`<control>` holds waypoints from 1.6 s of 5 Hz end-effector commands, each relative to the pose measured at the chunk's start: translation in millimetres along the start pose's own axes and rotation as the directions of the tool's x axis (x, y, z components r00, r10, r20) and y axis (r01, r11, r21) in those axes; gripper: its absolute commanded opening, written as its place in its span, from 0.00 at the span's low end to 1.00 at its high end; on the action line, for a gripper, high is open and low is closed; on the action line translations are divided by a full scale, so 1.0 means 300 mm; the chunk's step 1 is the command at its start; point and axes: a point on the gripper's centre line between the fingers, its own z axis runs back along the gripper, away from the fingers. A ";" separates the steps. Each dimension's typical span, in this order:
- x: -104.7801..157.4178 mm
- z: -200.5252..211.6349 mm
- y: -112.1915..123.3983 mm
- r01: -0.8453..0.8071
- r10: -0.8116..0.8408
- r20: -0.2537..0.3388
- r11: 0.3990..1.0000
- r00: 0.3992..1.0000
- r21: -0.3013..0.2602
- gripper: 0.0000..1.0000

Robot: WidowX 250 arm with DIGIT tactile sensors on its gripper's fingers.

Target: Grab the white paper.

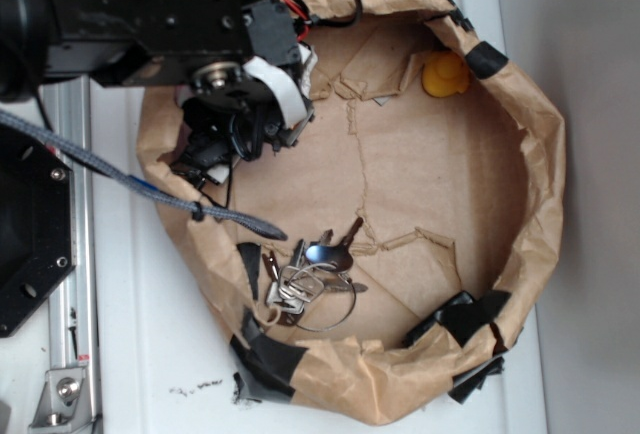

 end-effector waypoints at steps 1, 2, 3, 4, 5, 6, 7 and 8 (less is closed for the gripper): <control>-0.020 -0.103 0.023 0.045 -0.044 -0.010 0.992 0.999 0.120 1.00; -0.019 -0.075 0.038 0.012 -0.016 0.036 0.993 0.999 0.121 0.00; -0.009 -0.054 0.042 -0.008 0.003 0.045 0.993 0.999 0.115 0.00; 0.007 -0.039 0.056 -0.039 0.034 0.049 0.993 0.998 0.111 0.00; 0.082 0.038 0.044 -0.082 0.072 0.091 0.991 0.993 0.107 0.00; 0.214 0.215 0.010 -0.146 0.133 0.202 0.988 0.970 0.050 0.00; 0.284 0.328 0.005 -0.203 0.191 0.230 0.979 0.954 0.031 0.00; 0.325 0.377 0.008 -0.279 0.274 0.226 0.960 0.935 -0.013 0.00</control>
